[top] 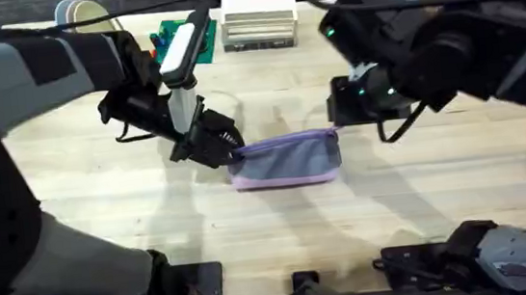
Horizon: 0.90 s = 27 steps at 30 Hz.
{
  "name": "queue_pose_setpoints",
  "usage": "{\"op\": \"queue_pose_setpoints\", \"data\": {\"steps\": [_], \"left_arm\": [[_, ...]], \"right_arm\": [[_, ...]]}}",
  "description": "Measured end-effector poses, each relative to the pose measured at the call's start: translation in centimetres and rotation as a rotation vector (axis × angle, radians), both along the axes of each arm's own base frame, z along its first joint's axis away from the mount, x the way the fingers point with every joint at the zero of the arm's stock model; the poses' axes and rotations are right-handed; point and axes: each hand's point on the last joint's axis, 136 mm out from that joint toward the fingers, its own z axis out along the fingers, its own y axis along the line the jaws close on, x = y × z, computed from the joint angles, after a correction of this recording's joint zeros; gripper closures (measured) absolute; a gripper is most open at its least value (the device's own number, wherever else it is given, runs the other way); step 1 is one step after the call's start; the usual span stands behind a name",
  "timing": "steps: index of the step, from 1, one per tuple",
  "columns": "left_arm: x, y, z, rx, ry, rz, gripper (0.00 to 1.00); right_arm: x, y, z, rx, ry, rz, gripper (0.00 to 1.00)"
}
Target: Unzip the bag, pick up the pens from the table one at a time and place them inside, then zip the bag closed.
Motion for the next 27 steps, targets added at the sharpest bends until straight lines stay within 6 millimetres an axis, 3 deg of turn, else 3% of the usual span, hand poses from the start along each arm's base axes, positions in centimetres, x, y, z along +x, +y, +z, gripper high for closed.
{"op": "queue_pose_setpoints", "data": {"steps": [7,16,25,27], "left_arm": [[0.1,-0.2,0.2,-0.012,-0.001,0.002,0.958],[-0.1,-0.3,0.1,-0.011,0.004,-0.002,0.958],[-0.1,-0.3,0.1,-0.008,0.004,-0.003,0.958],[-0.1,-0.2,0.1,-0.005,0.005,-0.004,0.958]], "right_arm": [[0.7,-3.6,-3.4,0.039,0.063,-0.113,0.970],[-1.6,-5.5,-10.1,0.118,0.140,-0.212,0.970],[-0.5,-5.3,-9.8,0.137,0.097,-0.208,0.971],[-0.1,-5.3,-9.3,0.135,0.085,-0.207,0.894]]}}
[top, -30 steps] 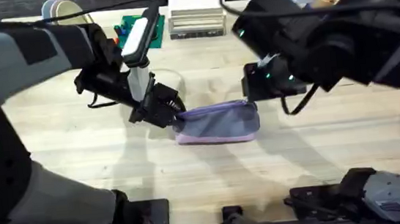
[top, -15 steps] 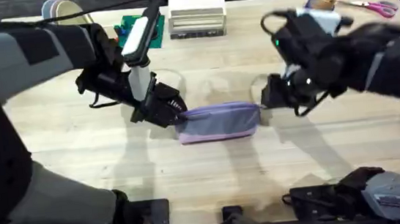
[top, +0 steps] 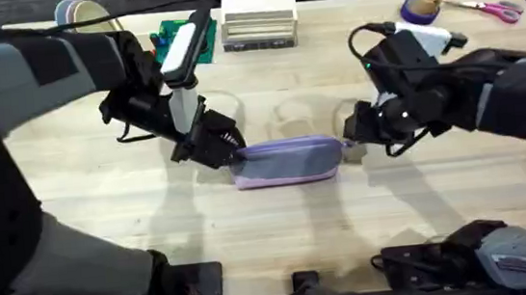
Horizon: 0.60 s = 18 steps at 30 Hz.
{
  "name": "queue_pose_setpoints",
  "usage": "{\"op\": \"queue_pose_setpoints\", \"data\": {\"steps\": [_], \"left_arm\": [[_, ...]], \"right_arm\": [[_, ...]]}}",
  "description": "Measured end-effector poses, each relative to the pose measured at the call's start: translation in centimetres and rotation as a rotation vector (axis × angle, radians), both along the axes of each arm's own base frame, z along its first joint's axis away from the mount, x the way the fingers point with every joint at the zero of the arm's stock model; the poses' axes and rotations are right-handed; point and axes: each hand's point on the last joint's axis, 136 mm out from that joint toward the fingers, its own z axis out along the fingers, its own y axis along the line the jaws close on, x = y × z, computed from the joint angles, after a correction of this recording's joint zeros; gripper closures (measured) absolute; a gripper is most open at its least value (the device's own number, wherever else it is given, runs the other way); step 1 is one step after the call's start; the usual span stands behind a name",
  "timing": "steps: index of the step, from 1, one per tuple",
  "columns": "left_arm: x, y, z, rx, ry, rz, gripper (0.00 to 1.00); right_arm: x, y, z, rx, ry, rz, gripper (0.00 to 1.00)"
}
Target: Unzip the bag, pick up the pens from the table one at a time and place them inside, then zip the bag closed.
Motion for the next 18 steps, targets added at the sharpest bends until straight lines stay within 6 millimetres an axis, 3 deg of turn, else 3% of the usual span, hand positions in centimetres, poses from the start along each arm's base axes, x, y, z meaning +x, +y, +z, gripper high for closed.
{"op": "queue_pose_setpoints", "data": {"steps": [3,7,8,18], "left_arm": [[0.0,0.1,0.0,0.003,0.000,0.000,0.958],[0.0,0.1,0.0,0.003,0.000,0.000,0.958],[0.0,0.1,0.0,0.003,0.000,0.000,0.958],[0.1,0.1,-0.1,0.005,-0.005,-0.001,0.958]], "right_arm": [[0.7,0.0,1.1,-0.005,-0.018,0.003,0.641],[1.7,0.2,3.4,0.000,-0.070,0.016,0.074],[1.8,0.2,4.1,0.003,-0.085,0.019,0.023],[0.9,0.5,8.7,0.032,-0.203,0.074,0.004]]}}
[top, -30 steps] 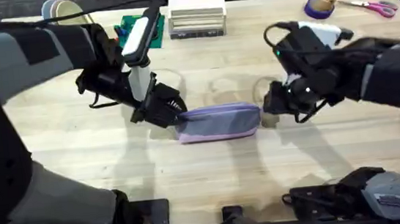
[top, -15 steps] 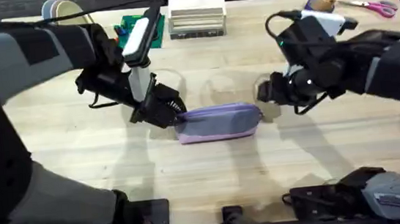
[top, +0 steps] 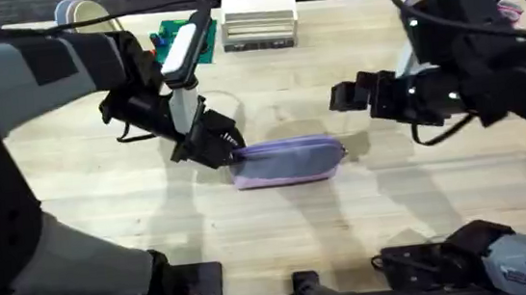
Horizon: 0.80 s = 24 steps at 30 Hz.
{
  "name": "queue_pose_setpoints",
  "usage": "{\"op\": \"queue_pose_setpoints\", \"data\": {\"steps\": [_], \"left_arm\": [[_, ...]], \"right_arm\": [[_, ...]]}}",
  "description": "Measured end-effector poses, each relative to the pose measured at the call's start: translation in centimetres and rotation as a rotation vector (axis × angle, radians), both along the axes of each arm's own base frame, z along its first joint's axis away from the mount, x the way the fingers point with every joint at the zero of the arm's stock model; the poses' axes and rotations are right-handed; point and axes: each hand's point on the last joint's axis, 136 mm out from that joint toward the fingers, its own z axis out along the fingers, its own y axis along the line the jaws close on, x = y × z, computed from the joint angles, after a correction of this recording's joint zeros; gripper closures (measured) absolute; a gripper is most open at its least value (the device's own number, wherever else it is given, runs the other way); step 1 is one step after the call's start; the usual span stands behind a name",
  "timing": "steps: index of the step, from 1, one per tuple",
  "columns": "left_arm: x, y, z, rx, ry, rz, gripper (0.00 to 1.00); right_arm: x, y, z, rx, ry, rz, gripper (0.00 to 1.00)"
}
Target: Unzip the bag, pick up the pens from the table one at a time and place them inside, then zip the bag closed.
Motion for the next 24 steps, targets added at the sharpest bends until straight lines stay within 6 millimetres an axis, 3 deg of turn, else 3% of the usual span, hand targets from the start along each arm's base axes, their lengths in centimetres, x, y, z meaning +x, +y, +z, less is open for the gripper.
{"op": "queue_pose_setpoints", "data": {"steps": [14,21,22,24], "left_arm": [[0.1,0.0,0.0,-0.002,-0.005,0.001,0.958],[0.1,0.0,0.0,-0.002,-0.008,0.001,0.955],[0.2,0.0,0.0,-0.003,-0.009,0.001,0.897],[0.2,0.0,0.0,-0.007,-0.011,0.004,0.600]], "right_arm": [[-5.2,3.0,7.1,0.069,-0.244,0.275,0.004],[-6.8,3.0,8.7,0.101,-0.305,0.317,0.004],[-6.8,3.0,8.6,0.099,-0.303,0.318,0.004],[-7.0,2.9,8.4,0.093,-0.294,0.320,0.004]]}}
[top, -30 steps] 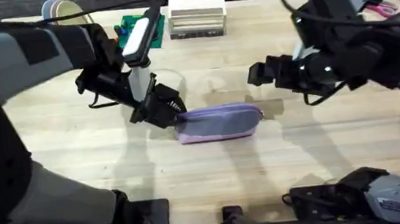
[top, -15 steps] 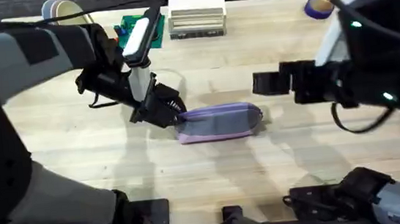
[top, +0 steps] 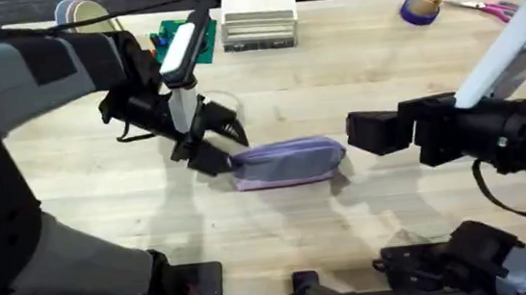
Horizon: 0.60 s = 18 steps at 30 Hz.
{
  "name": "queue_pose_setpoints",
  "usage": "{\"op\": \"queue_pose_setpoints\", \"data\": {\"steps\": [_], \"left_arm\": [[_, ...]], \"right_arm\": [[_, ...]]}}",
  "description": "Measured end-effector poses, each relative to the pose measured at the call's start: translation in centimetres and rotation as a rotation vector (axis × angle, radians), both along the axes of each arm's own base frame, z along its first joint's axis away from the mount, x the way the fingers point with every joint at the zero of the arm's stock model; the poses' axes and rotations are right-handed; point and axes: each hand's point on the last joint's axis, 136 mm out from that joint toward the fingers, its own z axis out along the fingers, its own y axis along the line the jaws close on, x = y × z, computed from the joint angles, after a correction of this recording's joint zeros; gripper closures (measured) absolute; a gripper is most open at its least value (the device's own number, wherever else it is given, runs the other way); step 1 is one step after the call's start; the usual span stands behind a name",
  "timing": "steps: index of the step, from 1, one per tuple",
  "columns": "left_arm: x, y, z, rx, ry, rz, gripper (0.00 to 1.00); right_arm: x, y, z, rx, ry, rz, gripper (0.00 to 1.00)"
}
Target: Unzip the bag, pick up the pens from the table one at a time and place them inside, then zip the bag closed.
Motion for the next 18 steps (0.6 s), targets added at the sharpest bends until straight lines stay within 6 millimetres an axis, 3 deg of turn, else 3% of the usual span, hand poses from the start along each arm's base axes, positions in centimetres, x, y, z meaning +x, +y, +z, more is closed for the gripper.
{"op": "queue_pose_setpoints", "data": {"steps": [1,2,13,18], "left_arm": [[0.1,0.0,0.0,-0.001,-0.001,0.003,0.425],[0.1,0.1,0.1,-0.004,0.003,0.010,0.037],[0.6,0.0,0.1,-0.011,-0.023,0.013,0.006],[1.6,0.1,1.7,-0.010,-0.060,0.015,0.004]], "right_arm": [[0.0,0.0,0.0,-0.001,0.002,0.000,0.004],[0.0,0.0,-0.1,-0.002,0.003,0.000,0.004],[-0.7,-0.5,-0.9,-0.033,0.040,0.002,0.004],[-0.9,-0.7,-1.2,-0.044,0.054,0.002,0.003]]}}
